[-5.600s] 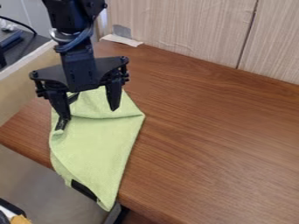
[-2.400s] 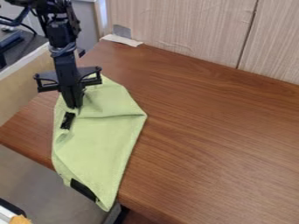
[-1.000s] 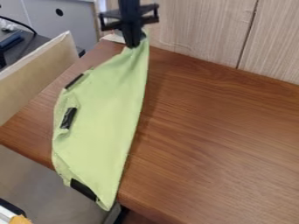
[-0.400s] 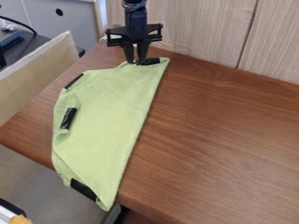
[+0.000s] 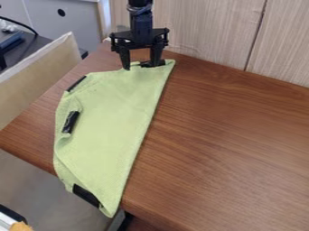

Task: Take and unfold the green cloth

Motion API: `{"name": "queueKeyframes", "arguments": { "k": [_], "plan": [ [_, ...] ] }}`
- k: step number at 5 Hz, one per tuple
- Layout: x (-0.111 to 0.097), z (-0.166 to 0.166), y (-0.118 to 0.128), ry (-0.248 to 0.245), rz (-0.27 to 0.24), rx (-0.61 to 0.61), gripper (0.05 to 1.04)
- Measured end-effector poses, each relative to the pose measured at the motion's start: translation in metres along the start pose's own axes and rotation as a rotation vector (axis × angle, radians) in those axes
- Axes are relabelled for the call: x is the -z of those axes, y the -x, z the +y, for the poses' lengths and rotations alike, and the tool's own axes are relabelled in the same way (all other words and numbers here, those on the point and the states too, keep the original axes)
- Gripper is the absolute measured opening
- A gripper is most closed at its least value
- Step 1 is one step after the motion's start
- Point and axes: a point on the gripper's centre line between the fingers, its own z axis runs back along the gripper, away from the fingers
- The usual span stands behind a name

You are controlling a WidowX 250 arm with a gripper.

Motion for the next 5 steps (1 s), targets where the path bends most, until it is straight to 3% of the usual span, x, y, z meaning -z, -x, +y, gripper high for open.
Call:
{"name": "queueKeyframes", "arguments": {
  "k": [1, 2, 3, 4, 5],
  "plan": [
    [-0.009, -0.002, -0.006, -0.007, -0.002, 0.011, 1.007],
    [-0.041, -0.014, -0.016, -0.031, 0.034, 0.016, 1.002],
    [-0.054, -0.035, -0.029, -0.037, 0.043, 0.023, 1.001],
    [-0.054, -0.057, -0.048, -0.038, 0.04, 0.056, 1.001],
    [-0.044, -0.075, -0.064, -0.028, 0.071, 0.107, 1.001]
  ]
}}
